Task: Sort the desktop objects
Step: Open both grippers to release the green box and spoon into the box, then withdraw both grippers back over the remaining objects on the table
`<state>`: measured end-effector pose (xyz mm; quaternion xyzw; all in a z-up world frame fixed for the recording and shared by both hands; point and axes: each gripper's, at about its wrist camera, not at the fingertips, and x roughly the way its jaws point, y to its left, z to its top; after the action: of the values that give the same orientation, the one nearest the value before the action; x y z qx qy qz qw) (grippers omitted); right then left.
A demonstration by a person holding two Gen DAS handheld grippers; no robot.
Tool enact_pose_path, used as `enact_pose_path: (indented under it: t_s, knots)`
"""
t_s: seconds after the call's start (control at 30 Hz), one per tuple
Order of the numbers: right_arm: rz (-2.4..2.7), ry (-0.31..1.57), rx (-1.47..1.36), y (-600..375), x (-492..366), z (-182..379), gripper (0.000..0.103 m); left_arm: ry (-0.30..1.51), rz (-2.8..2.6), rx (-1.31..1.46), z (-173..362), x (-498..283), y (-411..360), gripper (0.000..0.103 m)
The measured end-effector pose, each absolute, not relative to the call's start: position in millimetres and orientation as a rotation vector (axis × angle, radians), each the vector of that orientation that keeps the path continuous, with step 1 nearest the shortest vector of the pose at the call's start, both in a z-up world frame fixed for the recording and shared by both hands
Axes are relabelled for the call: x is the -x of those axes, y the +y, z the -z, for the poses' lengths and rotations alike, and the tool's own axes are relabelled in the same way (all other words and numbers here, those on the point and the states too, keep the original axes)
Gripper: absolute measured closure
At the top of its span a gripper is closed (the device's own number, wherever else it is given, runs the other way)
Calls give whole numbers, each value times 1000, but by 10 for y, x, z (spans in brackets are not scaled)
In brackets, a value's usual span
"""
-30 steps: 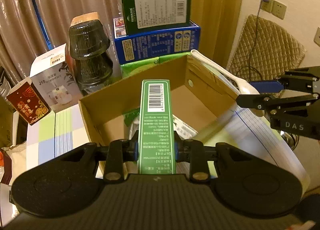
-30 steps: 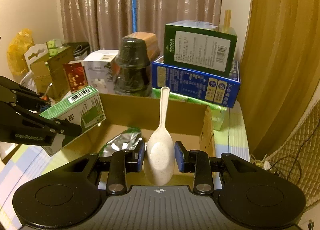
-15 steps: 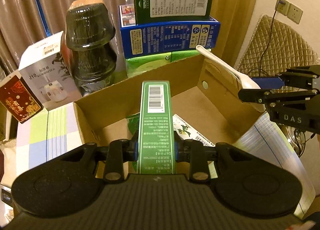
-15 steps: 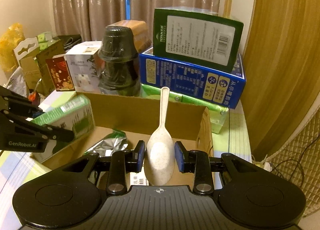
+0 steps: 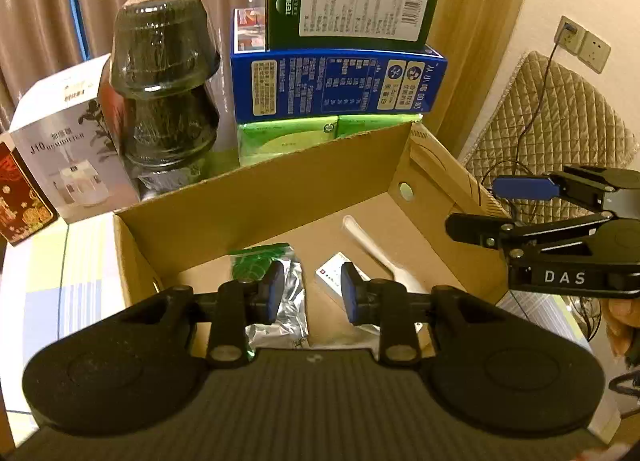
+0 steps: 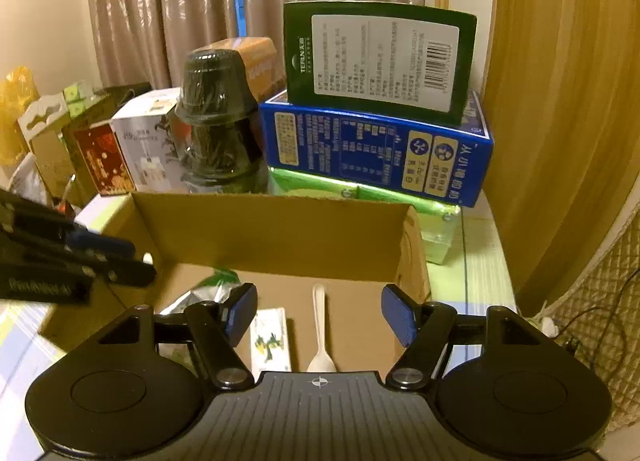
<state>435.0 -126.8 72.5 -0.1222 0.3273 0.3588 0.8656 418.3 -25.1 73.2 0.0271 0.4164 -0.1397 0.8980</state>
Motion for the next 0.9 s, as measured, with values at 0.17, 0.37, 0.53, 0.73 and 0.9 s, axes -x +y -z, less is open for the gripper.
enact_pose_path:
  t_s: [0.17,0.37,0.53,0.73,0.9]
  knots:
    - [-753,697,243,-1423,-4192,-736,37,862,277,-50,-767,-4044,-169,78]
    - [-760,706,228,-1643,-3893,-816,36,874,262,-38,-830,-3740,-94,77]
    - [-764,735,201,-1905,-3577,-881,33,875,260,-16,-900,-3336,-50,65]
    - [-774,751,178,-2187,-3084,-931,29,871,244,16,-952,-2766,33,56]
    - [-787,754,182,-2345,-2678,-900,23,873,217,46,-921,-2296,123,43]
